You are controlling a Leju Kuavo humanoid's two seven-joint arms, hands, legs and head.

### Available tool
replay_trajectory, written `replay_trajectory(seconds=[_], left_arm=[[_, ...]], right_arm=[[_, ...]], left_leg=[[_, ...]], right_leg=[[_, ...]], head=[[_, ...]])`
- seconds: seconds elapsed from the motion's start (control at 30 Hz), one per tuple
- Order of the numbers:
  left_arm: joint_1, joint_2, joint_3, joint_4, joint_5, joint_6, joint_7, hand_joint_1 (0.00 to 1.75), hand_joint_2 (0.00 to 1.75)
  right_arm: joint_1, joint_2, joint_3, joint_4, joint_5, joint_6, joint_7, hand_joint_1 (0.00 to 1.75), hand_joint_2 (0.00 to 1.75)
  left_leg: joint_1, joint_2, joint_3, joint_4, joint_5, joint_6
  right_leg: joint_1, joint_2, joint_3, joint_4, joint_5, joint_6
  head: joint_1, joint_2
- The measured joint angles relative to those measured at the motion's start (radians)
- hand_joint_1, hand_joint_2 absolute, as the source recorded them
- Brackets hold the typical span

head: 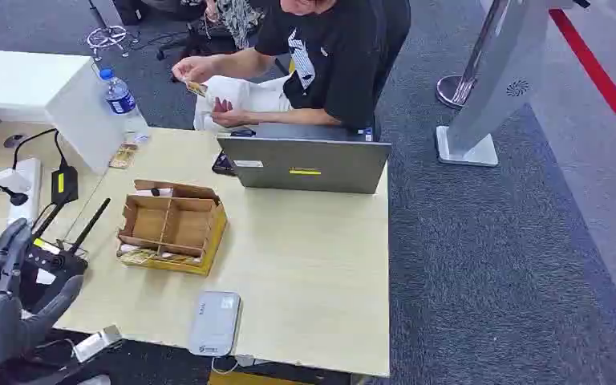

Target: Pass the card to the sensor for recognition and then transmit it.

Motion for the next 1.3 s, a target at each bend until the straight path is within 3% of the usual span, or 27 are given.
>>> replay_trajectory(seconds=[0.2,0.3,0.37,0.47,0.57,0.67,0.87,1.03,1.3], left_arm=[[0.020,0.056,-0.091,0.000,-0.040,-0.002,0.021,0.00,1.75],[-0.045,0.135,-0.139,0.022,-0.239,-0.041,0.181,0.00,1.75],[-0.118,0.188,-0.171,0.055,-0.285,-0.076,0.249,0.00,1.75],[-0.247,0.257,-0.244,0.146,-0.335,-0.138,0.309,0.00,1.75],[-0.349,0.296,-0.311,0.239,-0.341,-0.156,0.336,0.00,1.75],[-0.389,0.311,-0.358,0.299,-0.340,-0.131,0.364,0.00,1.75],[-0.414,0.313,-0.386,0.367,-0.313,-0.003,0.396,0.00,1.75],[-0.510,0.311,-0.387,0.517,-0.295,0.014,0.385,0.00,1.75],[-0.562,0.299,-0.387,0.638,-0.303,0.043,0.372,0.00,1.75]], right_arm=[[-0.002,0.000,-0.003,0.002,0.005,0.000,0.005,0.00,1.75],[-0.007,0.000,-0.003,0.004,0.028,-0.002,0.017,0.00,1.75],[-0.017,0.000,-0.003,0.005,0.040,-0.004,0.022,0.00,1.75],[-0.028,0.005,-0.002,0.008,0.054,-0.009,0.027,0.00,1.75],[-0.036,0.009,0.000,0.009,0.067,-0.016,0.031,0.00,1.75],[-0.037,0.013,0.000,0.010,0.071,-0.021,0.035,0.00,1.75],[-0.042,0.015,0.005,0.011,0.087,-0.033,0.042,0.00,1.75],[-0.058,0.018,0.024,0.011,0.104,-0.040,0.051,0.00,1.75],[-0.064,0.020,0.035,0.011,0.105,-0.055,0.054,0.00,1.75]], left_leg=[[0.000,-0.001,0.000,0.000,0.000,0.000],[0.001,-0.005,-0.003,0.000,0.003,0.001],[0.001,-0.006,-0.004,0.000,0.005,0.000],[0.001,-0.006,-0.005,0.000,0.008,0.000],[0.001,-0.005,-0.005,0.000,0.009,-0.001],[0.001,-0.005,-0.005,0.000,0.009,-0.001],[0.000,-0.005,-0.007,0.001,0.009,-0.001],[0.001,-0.005,-0.007,0.000,0.010,-0.002],[0.001,-0.005,-0.008,0.000,0.010,-0.001]], right_leg=[[0.000,-0.001,0.000,0.000,0.000,0.000],[0.000,-0.005,-0.002,0.000,0.000,0.001],[0.000,-0.006,-0.002,0.000,0.001,0.001],[0.000,-0.006,-0.002,0.000,0.004,0.001],[0.000,-0.004,-0.003,0.001,0.006,0.000],[0.000,-0.003,-0.003,0.001,0.007,0.000],[0.000,-0.003,-0.005,0.000,0.007,0.000],[0.000,-0.004,-0.006,0.001,0.007,-0.001],[0.000,-0.003,-0.006,0.001,0.008,0.000]], head=[[0.000,0.000],[0.001,0.000],[0.000,0.000],[0.000,0.000],[0.000,0.000],[0.000,0.000],[0.000,0.000],[0.000,0.000],[0.000,0.000]])
